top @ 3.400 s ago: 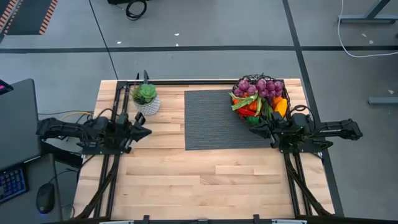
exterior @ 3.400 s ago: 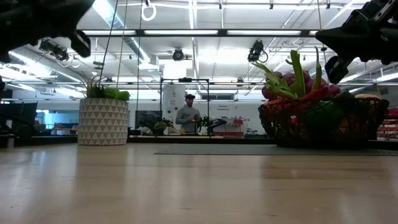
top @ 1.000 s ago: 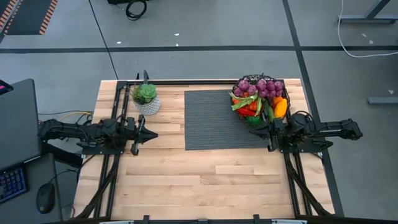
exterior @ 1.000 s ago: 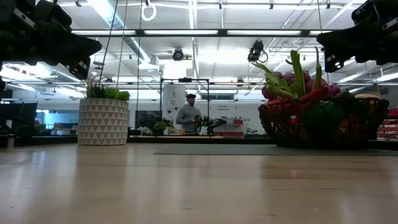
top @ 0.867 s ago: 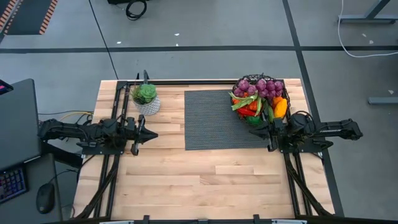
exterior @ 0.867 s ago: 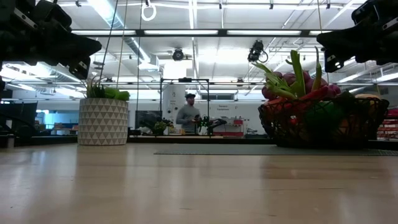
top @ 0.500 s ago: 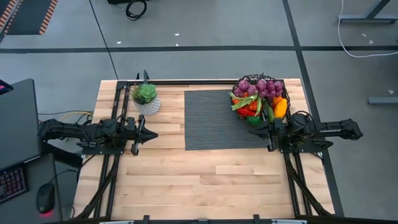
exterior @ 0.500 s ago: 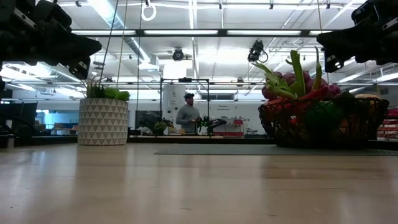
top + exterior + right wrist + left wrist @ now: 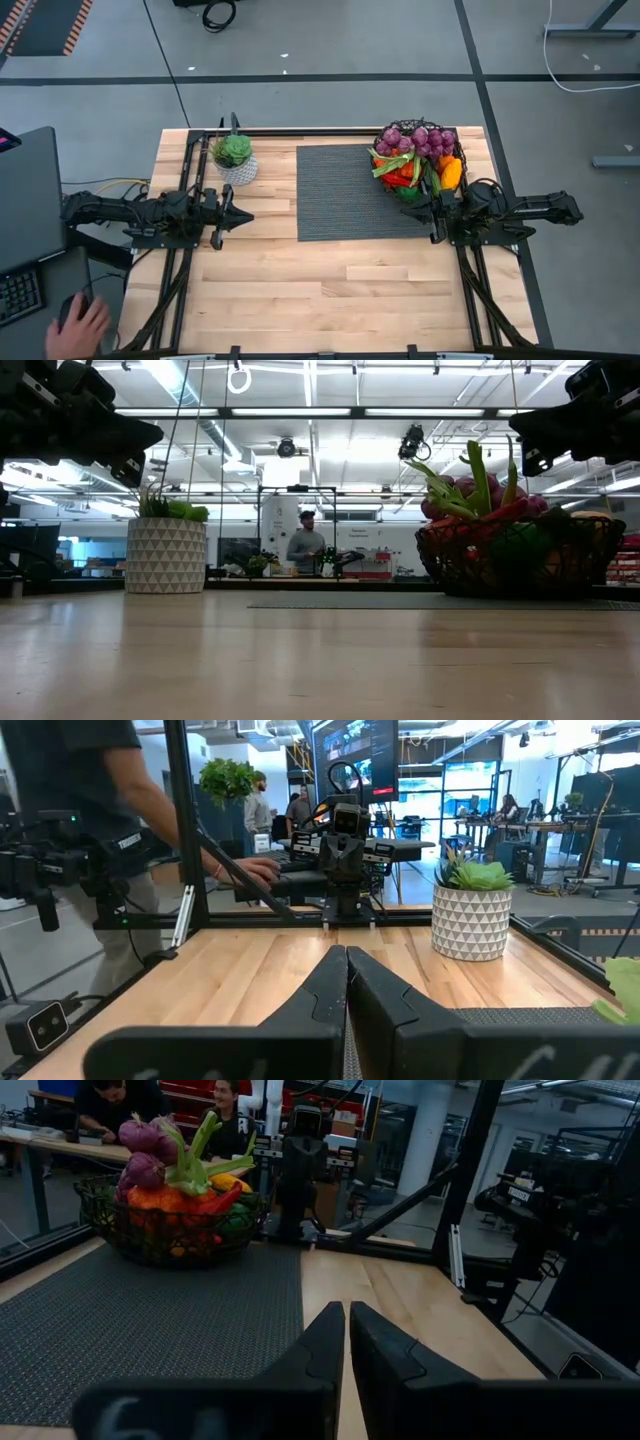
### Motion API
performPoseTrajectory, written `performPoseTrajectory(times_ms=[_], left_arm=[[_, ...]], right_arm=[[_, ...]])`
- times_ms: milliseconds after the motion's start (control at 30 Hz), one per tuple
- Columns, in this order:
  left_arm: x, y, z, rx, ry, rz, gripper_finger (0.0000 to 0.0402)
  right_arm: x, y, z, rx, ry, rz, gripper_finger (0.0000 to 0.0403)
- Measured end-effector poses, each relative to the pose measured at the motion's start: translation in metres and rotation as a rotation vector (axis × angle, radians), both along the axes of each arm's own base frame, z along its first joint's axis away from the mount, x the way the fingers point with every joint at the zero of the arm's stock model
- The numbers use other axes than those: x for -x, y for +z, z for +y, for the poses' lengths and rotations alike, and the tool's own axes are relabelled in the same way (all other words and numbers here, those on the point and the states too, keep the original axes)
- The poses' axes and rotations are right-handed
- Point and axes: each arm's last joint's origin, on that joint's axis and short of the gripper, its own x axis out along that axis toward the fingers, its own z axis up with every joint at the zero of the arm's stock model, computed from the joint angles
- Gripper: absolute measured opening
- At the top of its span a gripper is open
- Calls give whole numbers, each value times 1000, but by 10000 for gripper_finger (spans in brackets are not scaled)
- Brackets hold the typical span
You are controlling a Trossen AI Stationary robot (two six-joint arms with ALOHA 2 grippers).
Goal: Build produce basket
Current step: Return to Home Position
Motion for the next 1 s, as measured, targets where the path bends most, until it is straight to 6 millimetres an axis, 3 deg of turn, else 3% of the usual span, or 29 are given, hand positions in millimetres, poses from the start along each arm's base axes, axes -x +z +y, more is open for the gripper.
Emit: performPoseTrajectory(times_ms=[1000], left_arm=[[0,0,0,0,0,0,28]], right_arm=[[0,0,0,0,0,0,16]])
